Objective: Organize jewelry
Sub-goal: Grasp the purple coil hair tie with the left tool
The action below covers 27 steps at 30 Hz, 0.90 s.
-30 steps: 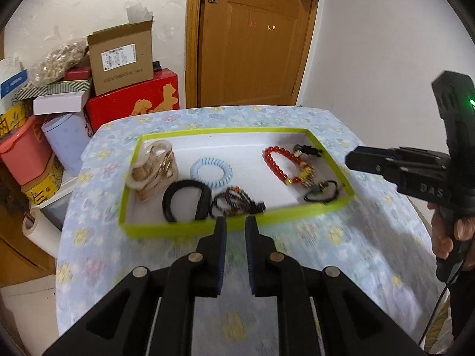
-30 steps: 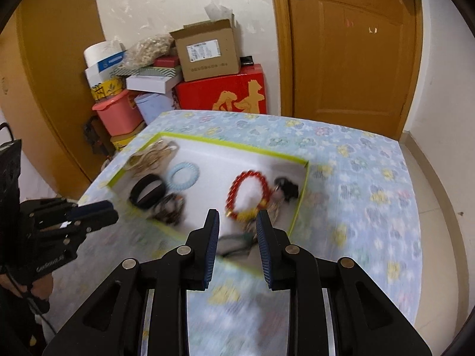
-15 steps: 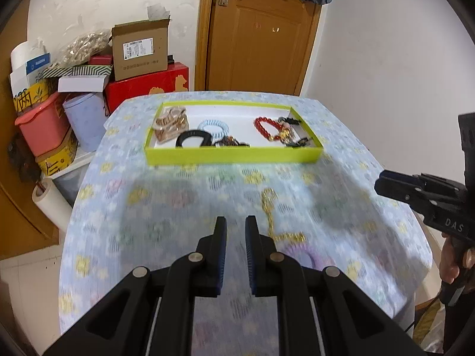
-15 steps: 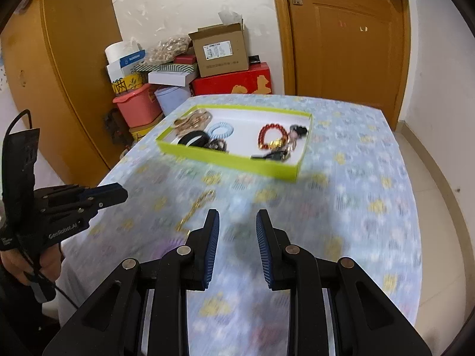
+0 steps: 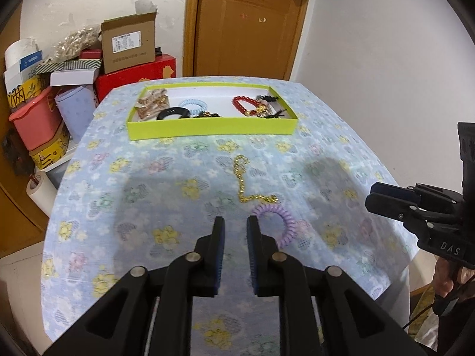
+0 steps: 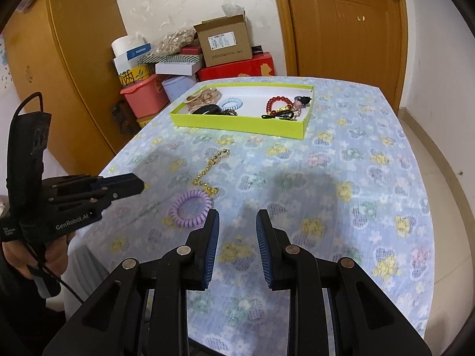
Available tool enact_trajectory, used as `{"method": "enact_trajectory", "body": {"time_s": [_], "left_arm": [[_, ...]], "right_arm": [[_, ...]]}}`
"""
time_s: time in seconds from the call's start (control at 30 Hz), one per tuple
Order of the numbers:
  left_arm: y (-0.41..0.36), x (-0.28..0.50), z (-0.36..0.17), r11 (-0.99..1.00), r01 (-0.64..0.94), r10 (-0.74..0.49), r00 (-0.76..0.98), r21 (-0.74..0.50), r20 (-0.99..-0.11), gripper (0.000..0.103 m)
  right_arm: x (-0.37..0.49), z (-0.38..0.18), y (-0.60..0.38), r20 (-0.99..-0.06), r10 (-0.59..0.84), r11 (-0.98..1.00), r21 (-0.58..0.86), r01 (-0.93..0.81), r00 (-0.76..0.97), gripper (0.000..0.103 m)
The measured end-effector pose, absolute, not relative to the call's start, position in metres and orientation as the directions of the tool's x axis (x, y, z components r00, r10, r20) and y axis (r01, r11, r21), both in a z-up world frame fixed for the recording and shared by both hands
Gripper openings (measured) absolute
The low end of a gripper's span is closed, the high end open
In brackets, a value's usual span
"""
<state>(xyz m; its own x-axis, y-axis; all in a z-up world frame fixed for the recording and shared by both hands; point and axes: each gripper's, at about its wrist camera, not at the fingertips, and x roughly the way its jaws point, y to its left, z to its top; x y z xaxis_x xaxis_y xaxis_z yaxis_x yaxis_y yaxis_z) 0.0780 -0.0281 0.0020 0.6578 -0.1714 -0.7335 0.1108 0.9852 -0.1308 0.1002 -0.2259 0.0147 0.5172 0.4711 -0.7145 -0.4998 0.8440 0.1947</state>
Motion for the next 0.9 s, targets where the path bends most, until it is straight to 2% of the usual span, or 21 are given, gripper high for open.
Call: {"method": "enact_trajectory", "body": {"time_s": [0.07, 0.37, 0.7, 0.8, 0.9], "left_arm": [[-0.033, 0.08, -0.002, 0.983, 0.121, -0.183, 0.651, -0.137, -0.737, 0.023], [-0.053, 0.099, -0.025, 0.982, 0.142, -0.186, 0.61, -0.125, -0.77, 0.024], [-0.064, 0.105, -0.04, 0.986, 0.155, -0.14, 0.606, -0.057, -0.783, 0.023], [-0.065, 0.104, -0.04, 0.989, 0.144, -0.107, 0.618, -0.021, -0.779, 0.011], [-0.062, 0.102, -0.039, 0.989, 0.145, -0.116, 0.619, -0.032, -0.777, 0.01]], "right_arm": [[0.101, 0.012, -0.227, -0.716, 0.474, 0.843, 0.201, -0.499, 0.513, 0.027], [0.107, 0.001, -0.23, -0.726, 0.478, 0.844, 0.224, -0.488, 0.493, 0.027], [0.111, -0.005, -0.23, -0.727, 0.481, 0.843, 0.231, -0.485, 0.49, 0.026], [0.112, -0.008, -0.23, -0.73, 0.482, 0.843, 0.236, -0.483, 0.485, 0.026], [0.113, -0.01, -0.228, -0.732, 0.483, 0.842, 0.238, -0.484, 0.481, 0.026]]}}
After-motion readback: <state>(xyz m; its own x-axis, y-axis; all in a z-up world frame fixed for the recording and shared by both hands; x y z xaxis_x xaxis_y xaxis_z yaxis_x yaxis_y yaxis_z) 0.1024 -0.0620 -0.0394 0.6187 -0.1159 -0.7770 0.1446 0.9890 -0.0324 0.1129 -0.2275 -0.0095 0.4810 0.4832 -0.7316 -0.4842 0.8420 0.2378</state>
